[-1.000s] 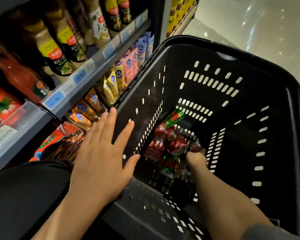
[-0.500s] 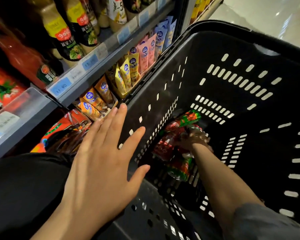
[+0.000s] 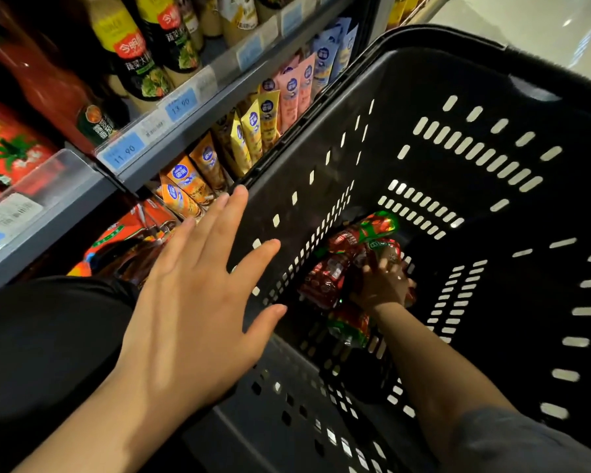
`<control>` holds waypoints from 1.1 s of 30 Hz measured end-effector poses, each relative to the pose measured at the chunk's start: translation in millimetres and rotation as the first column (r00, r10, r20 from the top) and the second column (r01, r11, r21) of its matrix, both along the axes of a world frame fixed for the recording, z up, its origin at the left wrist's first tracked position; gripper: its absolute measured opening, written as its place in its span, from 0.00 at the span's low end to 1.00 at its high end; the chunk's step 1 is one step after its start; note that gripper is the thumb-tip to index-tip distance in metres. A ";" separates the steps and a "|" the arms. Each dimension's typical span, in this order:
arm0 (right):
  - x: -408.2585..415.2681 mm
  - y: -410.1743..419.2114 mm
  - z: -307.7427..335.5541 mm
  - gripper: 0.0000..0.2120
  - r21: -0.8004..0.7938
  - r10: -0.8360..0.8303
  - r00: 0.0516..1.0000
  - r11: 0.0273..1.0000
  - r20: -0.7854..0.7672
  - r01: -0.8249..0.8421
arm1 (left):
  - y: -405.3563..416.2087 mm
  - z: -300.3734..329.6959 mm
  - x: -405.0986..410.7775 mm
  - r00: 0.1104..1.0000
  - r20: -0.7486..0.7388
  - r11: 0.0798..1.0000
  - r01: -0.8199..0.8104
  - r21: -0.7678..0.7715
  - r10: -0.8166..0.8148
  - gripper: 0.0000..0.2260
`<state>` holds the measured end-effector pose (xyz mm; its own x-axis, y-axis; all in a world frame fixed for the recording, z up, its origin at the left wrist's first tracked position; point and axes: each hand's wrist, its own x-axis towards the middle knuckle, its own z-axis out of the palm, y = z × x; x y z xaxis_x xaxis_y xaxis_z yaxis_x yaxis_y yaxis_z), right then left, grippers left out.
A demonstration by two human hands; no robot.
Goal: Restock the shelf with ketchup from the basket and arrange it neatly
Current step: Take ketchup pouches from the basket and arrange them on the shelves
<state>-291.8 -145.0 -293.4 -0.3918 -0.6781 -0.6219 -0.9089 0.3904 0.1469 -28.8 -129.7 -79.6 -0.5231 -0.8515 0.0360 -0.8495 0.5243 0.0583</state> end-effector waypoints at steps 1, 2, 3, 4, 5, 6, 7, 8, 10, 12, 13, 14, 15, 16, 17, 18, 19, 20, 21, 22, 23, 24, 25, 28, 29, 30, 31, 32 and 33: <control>4.5 0.5 -2.9 0.34 -0.021 0.070 0.995 0.997 -0.070 -0.072 | 0.1 0.1 -0.4 1.000 -0.005 1.000 0.000 -0.003 0.000 0.28; 7.9 -0.1 -2.6 0.34 0.010 0.117 0.990 0.993 -0.080 -0.117 | 0.1 0.2 -0.7 1.000 -0.008 1.000 0.001 -0.007 -0.001 0.27; 8.9 0.3 -5.0 0.35 0.046 0.119 0.990 0.992 -0.079 -0.115 | -0.3 0.1 -1.1 1.000 -0.004 1.000 0.002 -0.010 -0.002 0.27; 10.3 -1.8 -2.2 0.36 0.066 0.146 0.987 0.988 -0.069 -0.141 | -0.6 0.0 -1.3 1.000 0.002 1.000 0.003 -0.013 -0.003 0.28; 9.5 -3.4 1.5 0.34 0.080 0.139 0.989 0.988 -0.043 -0.136 | -0.8 -0.1 -1.5 1.000 0.005 1.000 0.006 -0.016 -0.005 0.28; 10.4 -5.7 9.9 0.34 0.093 0.108 0.994 0.990 -0.002 -0.107 | -1.2 -0.4 -1.7 1.000 0.000 1.000 0.006 -0.019 -0.006 0.28; 9.5 -9.2 10.7 0.33 0.097 0.055 0.998 0.994 0.035 -0.058 | -1.8 -0.4 -1.8 1.000 -0.009 1.000 0.006 -0.025 -0.006 0.28; 9.0 -11.5 16.3 0.33 0.102 0.013 0.998 0.995 0.055 -0.019 | -2.9 -0.7 -1.7 1.000 -0.018 0.999 0.007 -0.031 -0.007 0.28; 5.4 -8.5 17.3 0.33 0.100 -0.037 0.997 0.994 0.063 0.031 | -5.3 -0.8 -2.1 0.999 -0.034 0.999 0.014 -0.033 -0.015 0.28; 2.3 -1.3 19.2 0.28 0.101 -0.036 0.995 0.995 0.091 0.027 | -8.3 -0.9 -1.4 0.999 -0.039 1.000 0.018 -0.022 -0.019 0.28; -0.5 1.6 19.8 0.24 0.060 -0.052 0.992 0.997 0.115 0.045 | -9.5 -0.7 -1.4 0.999 -0.037 1.000 0.019 -0.017 -0.020 0.28; -0.7 4.1 28.5 0.20 0.032 -0.047 0.993 0.999 0.106 0.044 | -10.3 -0.3 -1.6 0.999 -0.034 1.000 0.018 -0.012 -0.019 0.28; -2.2 5.2 37.2 0.17 0.004 -0.023 0.997 1.000 0.077 0.023 | -11.3 -0.1 -1.8 0.999 -0.033 1.000 0.017 -0.009 -0.017 0.28; -3.5 6.1 49.6 0.16 -0.019 0.002 0.999 1.000 0.050 -0.001 | -12.5 -0.3 -2.0 0.999 -0.034 1.000 0.019 -0.003 -0.019 0.28; -5.8 7.0 58.8 0.17 -0.043 0.002 0.999 0.999 0.032 0.000 | -13.4 -0.3 -1.9 0.999 -0.038 1.000 0.023 0.001 -0.023 0.29; -6.6 8.4 73.8 0.19 -0.044 -0.025 0.999 0.999 0.044 0.027 | -14.5 -0.1 -1.6 0.999 -0.043 1.000 0.026 0.001 -0.026 0.29; -9.1 10.4 86.4 0.23 -0.054 -0.043 0.997 0.997 0.061 0.047 | -15.3 0.2 -1.2 0.999 -0.046 1.000 0.028 0.008 -0.028 0.29; -11.0 13.0 100.3 0.26 -0.064 -0.076 0.994 0.995 0.076 0.081 | -15.3 1.1 -1.5 0.998 -0.054 0.999 0.033 0.020 -0.031 0.30; -13.5 15.7 114.3 0.27 -0.079 -0.114 0.989 0.990 0.090 0.121 | -15.1 2.5 -1.8 0.997 -0.066 0.999 0.034 0.031 -0.031 0.30; -14.1 18.4 128.3 0.25 -0.104 -0.154 0.982 0.981 0.114 0.166 | -14.9 2.5 -1.7 0.996 -0.087 0.998 0.029 0.048 -0.025 0.31; -15.6 21.0 140.3 0.22 -0.161 -0.185 0.972 0.965 0.148 0.208 | -14.6 2.6 -2.0 0.993 -0.115 0.998 0.024 0.059 -0.017 0.32; -14.8 24.8 152.5 0.18 -0.227 -0.222 0.952 0.936 0.212 0.269 | -13.8 3.2 -2.4 0.987 -0.161 0.998 0.026 0.065 -0.015 0.32; -13.6 29.3 164.4 0.14 -0.293 -0.238 0.927 0.900 0.291 0.323 | -13.4 4.7 -2.7 0.974 -0.227 0.997 0.028 0.075 -0.011 0.32; -4.0 46.7 201.2 0.06 -0.487 -0.158 0.866 0.772 0.475 0.408 | -13.7 12.2 -4.1 0.891 -0.449 0.986 0.015 0.167 0.062 0.24; 2.5 53.4 214.3 0.06 -0.540 -0.122 0.833 0.709 0.539 0.453 | -13.6 15.7 -5.4 0.851 -0.515 0.982 -0.003 0.189 0.101 0.23; 9.4 60.2 225.2 0.04 -0.558 -0.098 0.776 0.639 0.623 0.529 | -12.6 19.7 -8.0 0.804 -0.579 0.978 -0.017 0.206 0.136 0.22; 16.6 67.0 234.7 0.04 -0.554 -0.080 0.714 0.572 0.696 0.604 | -11.4 23.9 -12.1 0.751 -0.637 0.973 -0.027 0.228 0.171 0.22; 22.7 72.7 241.7 0.05 -0.552 -0.050 0.669 0.521 0.741 0.651 | -9.7 28.0 -17.1 0.704 -0.679 0.962 -0.027 0.271 0.211 0.22; 30.1 77.7 247.8 0.04 -0.559 -0.014 0.642 0.476 0.767 0.679 | -8.7 31.6 -23.1 0.669 -0.700 0.946 -0.016 0.324 0.251 0.23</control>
<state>-261.6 -67.3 -45.6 -0.4898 -0.8640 -0.1169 -0.3705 0.3276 -0.8691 -51.9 -138.4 -48.1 -0.3094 -0.9442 0.1133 -0.5333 0.2709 0.8014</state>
